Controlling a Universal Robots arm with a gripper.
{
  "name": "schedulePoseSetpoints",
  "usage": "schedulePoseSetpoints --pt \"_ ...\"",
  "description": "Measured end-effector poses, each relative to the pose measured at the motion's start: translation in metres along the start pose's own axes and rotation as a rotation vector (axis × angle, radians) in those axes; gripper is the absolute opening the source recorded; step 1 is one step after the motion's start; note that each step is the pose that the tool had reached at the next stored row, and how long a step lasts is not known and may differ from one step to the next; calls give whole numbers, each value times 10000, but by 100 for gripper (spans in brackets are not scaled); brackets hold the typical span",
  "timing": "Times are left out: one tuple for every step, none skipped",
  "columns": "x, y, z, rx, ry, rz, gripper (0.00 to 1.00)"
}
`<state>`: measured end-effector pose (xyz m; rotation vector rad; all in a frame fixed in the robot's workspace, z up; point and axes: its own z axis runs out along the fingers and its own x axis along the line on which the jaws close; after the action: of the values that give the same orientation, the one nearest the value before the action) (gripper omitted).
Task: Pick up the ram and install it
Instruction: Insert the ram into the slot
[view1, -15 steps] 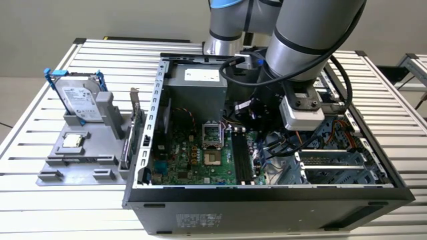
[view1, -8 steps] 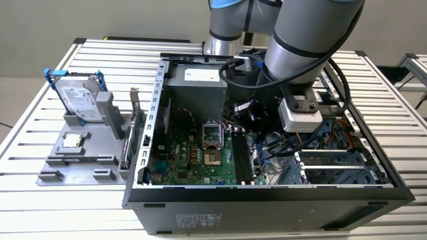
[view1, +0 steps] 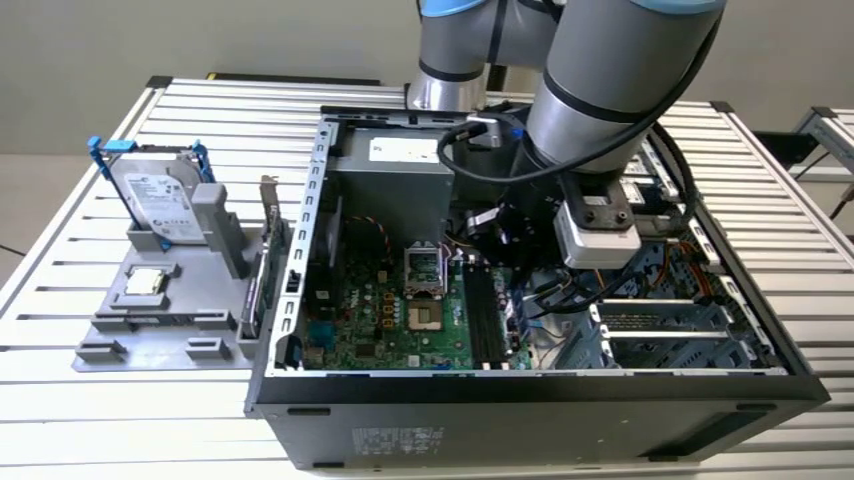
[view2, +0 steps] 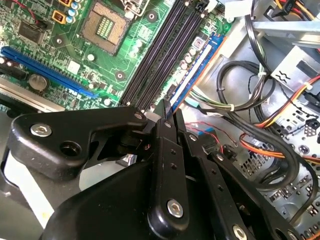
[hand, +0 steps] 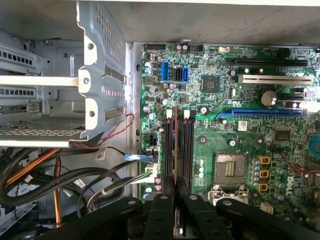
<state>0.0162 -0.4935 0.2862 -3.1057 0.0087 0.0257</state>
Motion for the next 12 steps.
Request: schedulePoseSetpoints --pt "0 -3 10 1 0 0 0" --pt "0 -7 19 1 0 1 0" --pt "0 -10 26 0 0 0 0" --pt "0 -14 33 0 0 0 0" --pt "1 -18 41 1 0 0 0" --pt "1 -22 49 1 0 0 0" --pt "1 -24 57 2 1 -1 0" --pt "1 -26 62 2 1 0 0" --pt "1 -27 66 1 0 0 0" --pt "1 -28 69 0 0 0 0" --pt "1 -29 71 0 0 0 0" --pt "1 -29 73 0 0 0 0"
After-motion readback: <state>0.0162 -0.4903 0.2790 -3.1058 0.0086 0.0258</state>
